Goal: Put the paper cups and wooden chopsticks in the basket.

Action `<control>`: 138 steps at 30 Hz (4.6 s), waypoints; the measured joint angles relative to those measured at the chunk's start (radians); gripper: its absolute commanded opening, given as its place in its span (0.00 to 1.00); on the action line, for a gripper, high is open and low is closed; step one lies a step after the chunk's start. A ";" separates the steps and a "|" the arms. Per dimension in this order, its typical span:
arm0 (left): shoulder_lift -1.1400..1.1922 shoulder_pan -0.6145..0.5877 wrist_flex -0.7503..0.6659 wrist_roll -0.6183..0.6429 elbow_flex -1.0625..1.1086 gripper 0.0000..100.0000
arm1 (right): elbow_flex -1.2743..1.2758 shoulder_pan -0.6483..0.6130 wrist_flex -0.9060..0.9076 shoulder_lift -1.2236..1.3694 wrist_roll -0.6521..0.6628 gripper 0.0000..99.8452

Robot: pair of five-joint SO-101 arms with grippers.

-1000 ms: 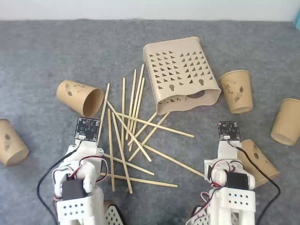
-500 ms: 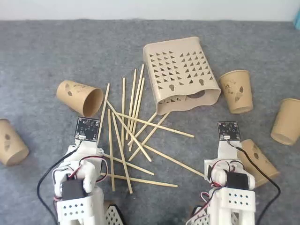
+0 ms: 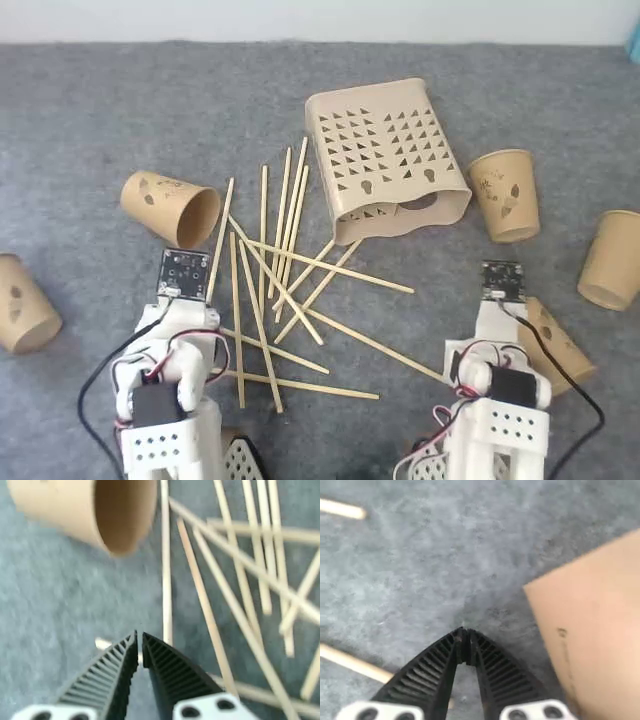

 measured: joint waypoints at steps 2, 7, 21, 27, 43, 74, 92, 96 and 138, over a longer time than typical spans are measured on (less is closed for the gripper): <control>0.000 0.000 -0.049 0.000 0.000 0.01 | 0.000 0.037 -0.009 0.000 0.000 0.01; 0.000 0.000 -0.087 0.000 0.000 0.01 | 0.002 0.133 -0.051 0.005 0.000 0.01; 0.000 0.443 -0.133 0.000 0.000 0.03 | 0.002 0.199 -0.054 0.006 0.000 0.01; 0.000 0.465 -0.172 0.000 0.000 0.23 | 0.002 0.199 -0.054 0.006 0.000 0.01; 0.000 0.465 -0.155 0.000 -0.181 0.25 | 0.002 0.199 -0.054 0.006 0.000 0.01; 1.011 0.529 -0.414 0.115 -0.643 0.25 | 0.002 0.199 -0.054 0.006 0.000 0.01; 1.603 0.575 -1.056 0.118 -0.644 0.07 | 0.002 0.199 -0.054 0.006 0.000 0.01; 1.613 0.572 -1.085 0.120 -0.646 0.02 | 0.002 0.199 -0.054 0.006 0.000 0.01; 1.703 0.537 -0.020 0.433 -1.867 0.01 | 0.003 0.199 -0.054 0.006 0.006 0.01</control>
